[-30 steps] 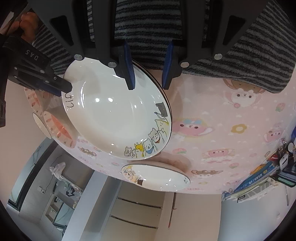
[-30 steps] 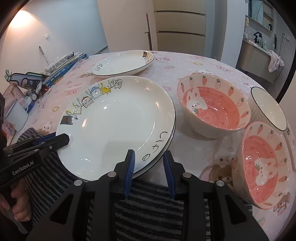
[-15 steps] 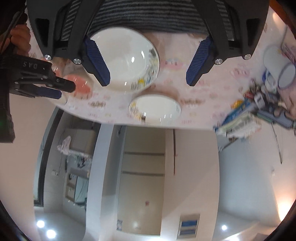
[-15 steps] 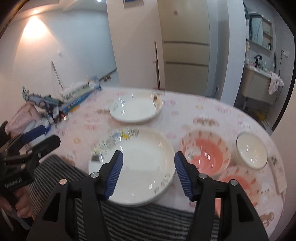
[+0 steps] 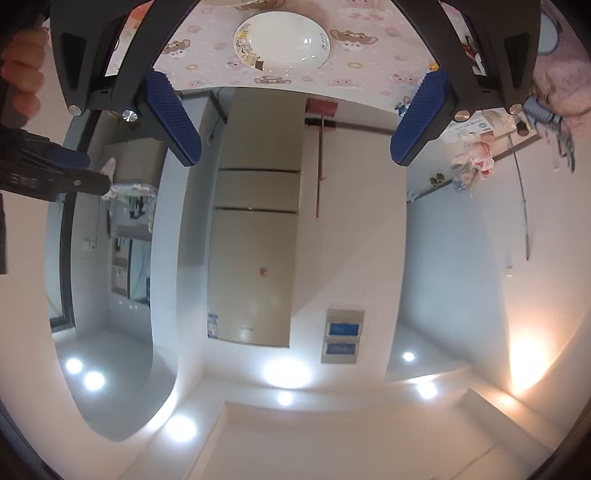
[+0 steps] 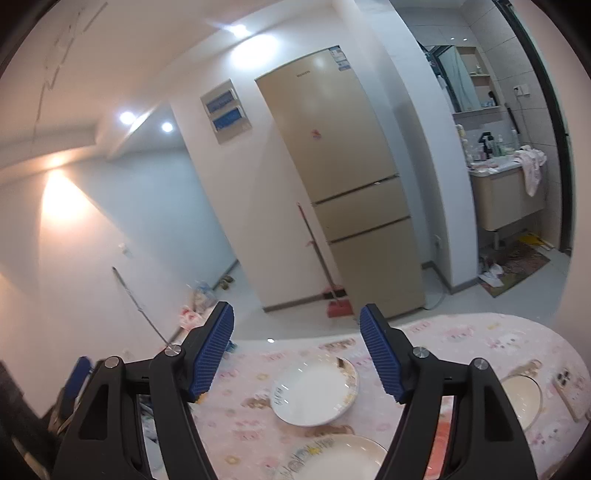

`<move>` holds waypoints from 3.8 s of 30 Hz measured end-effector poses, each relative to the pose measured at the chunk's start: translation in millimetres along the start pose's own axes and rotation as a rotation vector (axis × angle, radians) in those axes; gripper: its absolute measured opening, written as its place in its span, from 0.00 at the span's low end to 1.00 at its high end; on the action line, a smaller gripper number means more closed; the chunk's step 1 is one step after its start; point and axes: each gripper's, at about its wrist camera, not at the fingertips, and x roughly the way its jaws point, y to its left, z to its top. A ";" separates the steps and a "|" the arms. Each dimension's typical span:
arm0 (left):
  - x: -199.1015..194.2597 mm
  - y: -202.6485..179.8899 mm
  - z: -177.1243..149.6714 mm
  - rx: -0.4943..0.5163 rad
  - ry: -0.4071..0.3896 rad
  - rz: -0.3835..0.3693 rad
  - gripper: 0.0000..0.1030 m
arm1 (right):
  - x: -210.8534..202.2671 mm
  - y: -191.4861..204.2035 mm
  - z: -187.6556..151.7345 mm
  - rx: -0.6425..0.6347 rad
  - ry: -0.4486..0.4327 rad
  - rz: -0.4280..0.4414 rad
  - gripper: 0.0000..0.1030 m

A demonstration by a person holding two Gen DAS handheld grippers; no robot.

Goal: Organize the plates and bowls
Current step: 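Move both grippers to the next white plate with 'Life' lettering, then close both grippers on the rim of that white plate, then lift the white plate off the tablecloth with both grippers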

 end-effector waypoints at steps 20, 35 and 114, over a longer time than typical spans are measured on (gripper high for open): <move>202.2 86.4 -114.6 -0.215 0.478 0.032 1.00 | 165.5 -55.2 -66.0 0.100 0.244 -0.237 0.68; 268.2 103.6 -214.4 -0.234 0.772 0.126 1.00 | 258.0 -104.5 -146.7 0.233 0.607 -0.274 0.68; 306.4 106.2 -306.7 -0.545 0.943 -0.112 0.11 | 314.8 -167.6 -206.5 0.544 0.844 0.035 0.18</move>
